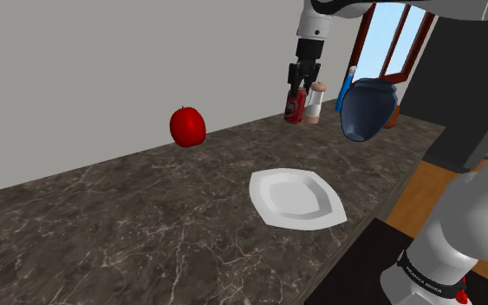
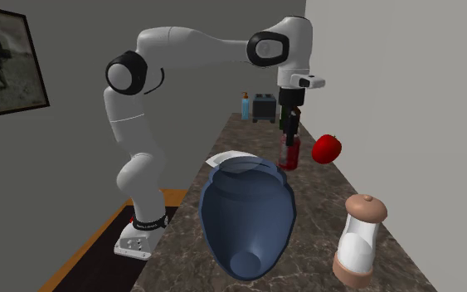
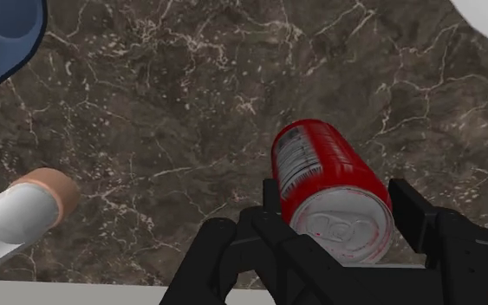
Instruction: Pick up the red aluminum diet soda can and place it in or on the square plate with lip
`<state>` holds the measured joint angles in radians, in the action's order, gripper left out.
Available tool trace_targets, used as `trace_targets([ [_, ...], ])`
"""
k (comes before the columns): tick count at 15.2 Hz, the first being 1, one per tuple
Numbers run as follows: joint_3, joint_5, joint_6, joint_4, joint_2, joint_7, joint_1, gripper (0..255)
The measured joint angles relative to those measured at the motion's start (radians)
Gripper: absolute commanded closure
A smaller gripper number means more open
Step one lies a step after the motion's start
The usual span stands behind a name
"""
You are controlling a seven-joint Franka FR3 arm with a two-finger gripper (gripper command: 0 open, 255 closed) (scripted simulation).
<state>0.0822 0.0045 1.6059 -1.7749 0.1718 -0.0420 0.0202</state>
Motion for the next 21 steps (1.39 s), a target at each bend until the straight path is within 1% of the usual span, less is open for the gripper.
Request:
trace_targets([
  [6, -0.073, 0.011, -0.001, -0.147, 0.150, 0.116, 0.043, 255],
  [11, -0.144, 0.038, -0.025, -0.209, 0.238, 0.218, 0.081, 255],
  [13, -0.173, 0.053, -0.030, -0.253, 0.288, 0.258, 0.096, 255],
  [21, -0.304, 0.128, -0.078, -0.291, 0.387, 0.436, 0.159, 255],
])
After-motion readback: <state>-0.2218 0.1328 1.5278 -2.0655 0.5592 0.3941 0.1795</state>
